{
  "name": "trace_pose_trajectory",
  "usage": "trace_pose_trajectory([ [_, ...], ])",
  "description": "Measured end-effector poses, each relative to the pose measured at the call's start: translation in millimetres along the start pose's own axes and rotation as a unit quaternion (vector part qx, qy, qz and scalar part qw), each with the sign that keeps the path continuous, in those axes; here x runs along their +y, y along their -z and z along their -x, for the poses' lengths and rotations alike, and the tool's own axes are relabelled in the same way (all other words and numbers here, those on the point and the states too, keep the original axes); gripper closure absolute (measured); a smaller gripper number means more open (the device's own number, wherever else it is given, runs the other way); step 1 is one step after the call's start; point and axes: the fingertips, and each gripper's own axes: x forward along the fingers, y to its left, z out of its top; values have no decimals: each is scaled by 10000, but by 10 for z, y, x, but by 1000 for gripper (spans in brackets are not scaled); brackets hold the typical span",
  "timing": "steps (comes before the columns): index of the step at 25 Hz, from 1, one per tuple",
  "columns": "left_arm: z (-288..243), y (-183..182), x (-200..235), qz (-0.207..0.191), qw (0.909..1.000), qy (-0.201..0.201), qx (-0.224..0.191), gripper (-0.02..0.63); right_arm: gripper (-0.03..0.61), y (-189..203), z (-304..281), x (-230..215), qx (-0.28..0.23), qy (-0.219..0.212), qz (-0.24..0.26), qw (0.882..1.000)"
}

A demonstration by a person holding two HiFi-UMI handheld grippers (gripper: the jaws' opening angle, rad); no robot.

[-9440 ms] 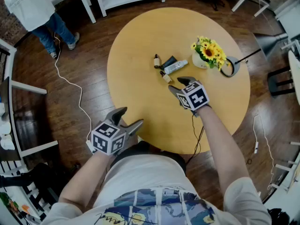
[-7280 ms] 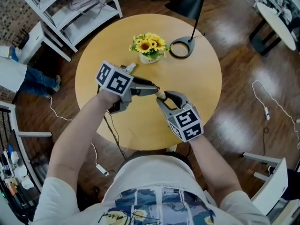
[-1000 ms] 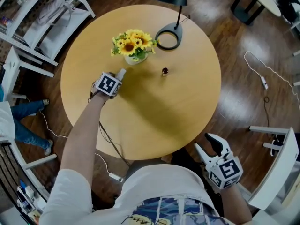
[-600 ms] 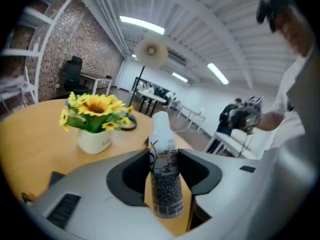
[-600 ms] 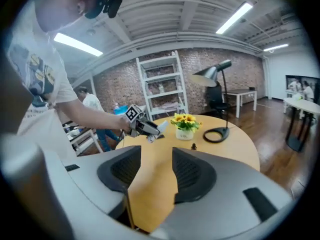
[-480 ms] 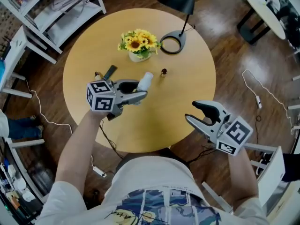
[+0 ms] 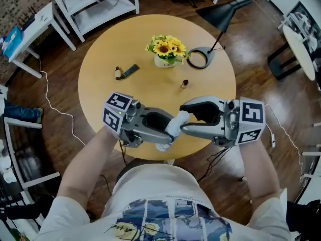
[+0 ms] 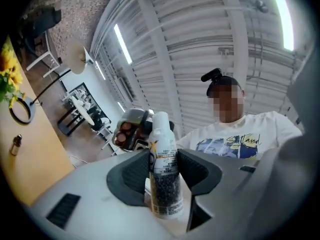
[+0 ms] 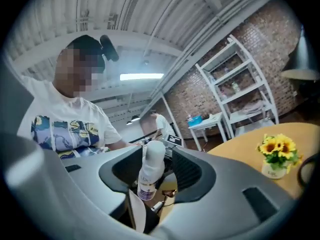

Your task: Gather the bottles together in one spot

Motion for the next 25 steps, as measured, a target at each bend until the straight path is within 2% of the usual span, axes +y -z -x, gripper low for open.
trace_pose_trajectory([
  [1,-26,24,-40,34,10000,88,-22,434,373,-2,-34,70,31,-238,-7,9997],
  [4,-56,82,-116,125,9995,262,-154,434,468,13,-77,228,83,-754,39,9971],
  [8,-68,119,-131,125,9993,120,-318,434,453,22,-71,293,117,-762,138,9969],
  [10,-28,116,-32,69,9991,-223,-341,433,454,59,-52,247,226,-633,284,9973],
  [11,18,113,47,-7,9981,-521,-314,432,456,89,-40,207,314,-548,375,9973],
  [12,94,107,146,-125,9951,-933,-285,418,456,126,-22,155,411,-443,459,9971],
  [13,211,101,258,-283,9884,-1467,-273,392,456,168,6,85,507,-301,526,9969],
  [14,372,98,378,-470,9760,-2109,-270,387,456,214,46,-11,606,-101,577,9964],
  [15,568,107,493,-667,9569,-2815,-237,387,456,261,96,-140,711,165,622,9954],
  [17,976,206,650,-975,9052,-4136,51,387,456,334,209,-479,893,789,792,9897],
  [18,1147,288,676,-1052,8792,-4640,245,387,456,358,261,-666,947,1078,899,9856],
  [19,1282,374,669,-1074,8572,-5020,406,390,456,378,303,-849,977,1331,980,9814],
  [20,1376,459,634,-1067,8407,-5283,522,390,456,398,333,-1025,997,1543,1043,9774],
  [21,1429,535,577,-1061,8303,-5441,584,391,456,422,350,-1192,1018,1718,1099,9737],
  [22,1447,602,508,-1058,8254,-5514,588,391,456,448,356,-1354,1042,1871,1153,9700],
  [25,1410,776,316,-969,8265,-5532,377,391,456,527,364,-1807,1110,2315,1277,9580],
])
